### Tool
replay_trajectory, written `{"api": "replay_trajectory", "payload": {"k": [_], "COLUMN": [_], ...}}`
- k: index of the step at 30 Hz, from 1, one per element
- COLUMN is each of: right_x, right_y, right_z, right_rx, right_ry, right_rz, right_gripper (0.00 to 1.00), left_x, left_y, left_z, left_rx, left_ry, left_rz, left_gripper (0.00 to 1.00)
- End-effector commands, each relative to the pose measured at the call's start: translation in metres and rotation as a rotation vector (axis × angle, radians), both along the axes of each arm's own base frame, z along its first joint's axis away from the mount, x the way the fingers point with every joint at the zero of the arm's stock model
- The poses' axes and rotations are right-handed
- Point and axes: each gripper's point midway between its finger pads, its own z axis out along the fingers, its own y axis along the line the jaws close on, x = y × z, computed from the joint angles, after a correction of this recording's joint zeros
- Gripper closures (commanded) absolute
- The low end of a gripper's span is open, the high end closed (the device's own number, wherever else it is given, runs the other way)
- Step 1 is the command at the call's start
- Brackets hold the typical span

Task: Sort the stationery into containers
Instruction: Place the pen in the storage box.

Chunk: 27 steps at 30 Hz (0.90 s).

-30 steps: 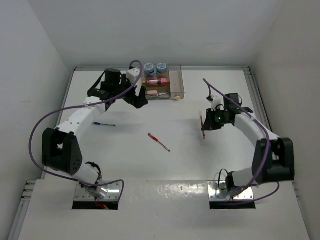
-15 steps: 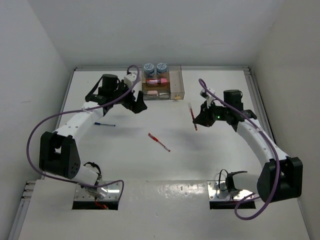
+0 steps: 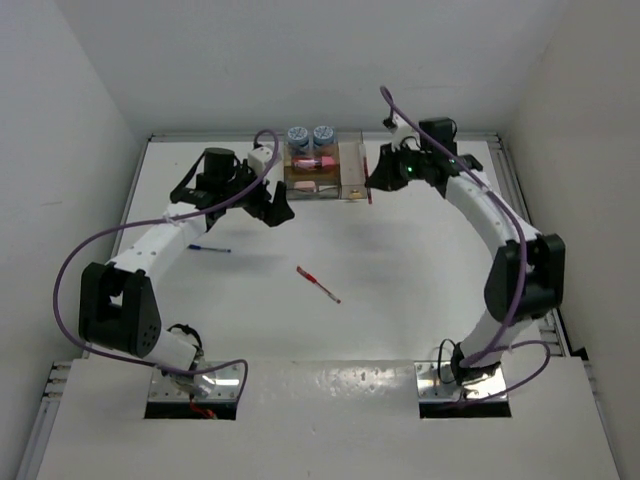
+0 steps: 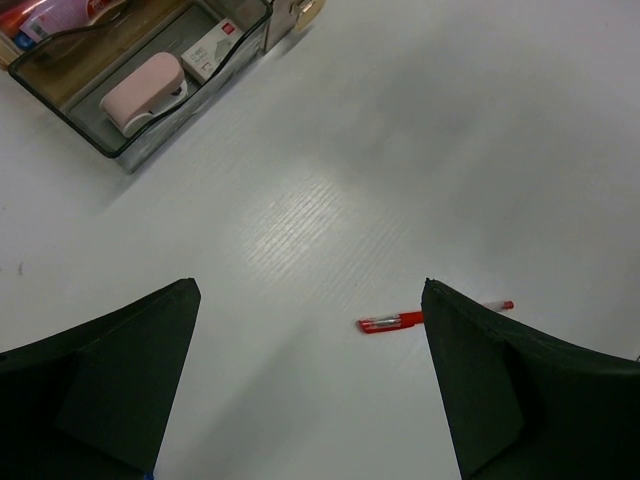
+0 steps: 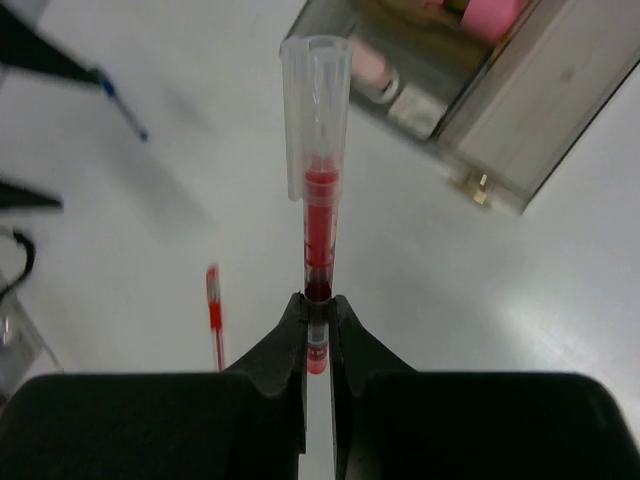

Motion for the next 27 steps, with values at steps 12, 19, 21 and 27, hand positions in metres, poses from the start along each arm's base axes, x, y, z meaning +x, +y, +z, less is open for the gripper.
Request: {"api": "replay_trajectory", "payload": {"k": [12, 19, 21, 27], "right_x": [0.154, 0.189, 0.194, 0.207], "right_y": [0.011, 0.006, 0.006, 0.005], "right_z": [-0.026, -0.036, -0.036, -0.055], "right_rx": [-0.053, -0.051, -0.045, -0.041], "right_ry": [0.128, 0.050, 0.032, 0.022], "right_rz": [-0.316, -0.363, -0.368, -0.390], "right_gripper": [1.00, 1.00, 1.00, 1.00], "left_x": [0.014, 0.015, 0.015, 0.016], "left_y": [0.006, 0.008, 0.009, 0.010], "left_z": [0.016, 0.010, 0.008, 0.005], "left_rx": [-0.036, -0.041, -0.038, -0.065], "left_ry": [-0.037, -0.019, -0.017, -0.014], "left_rz": [0.005, 0.012, 0.016, 0.035], "left_gripper": [0.00, 0.00, 0.00, 0.00]}}
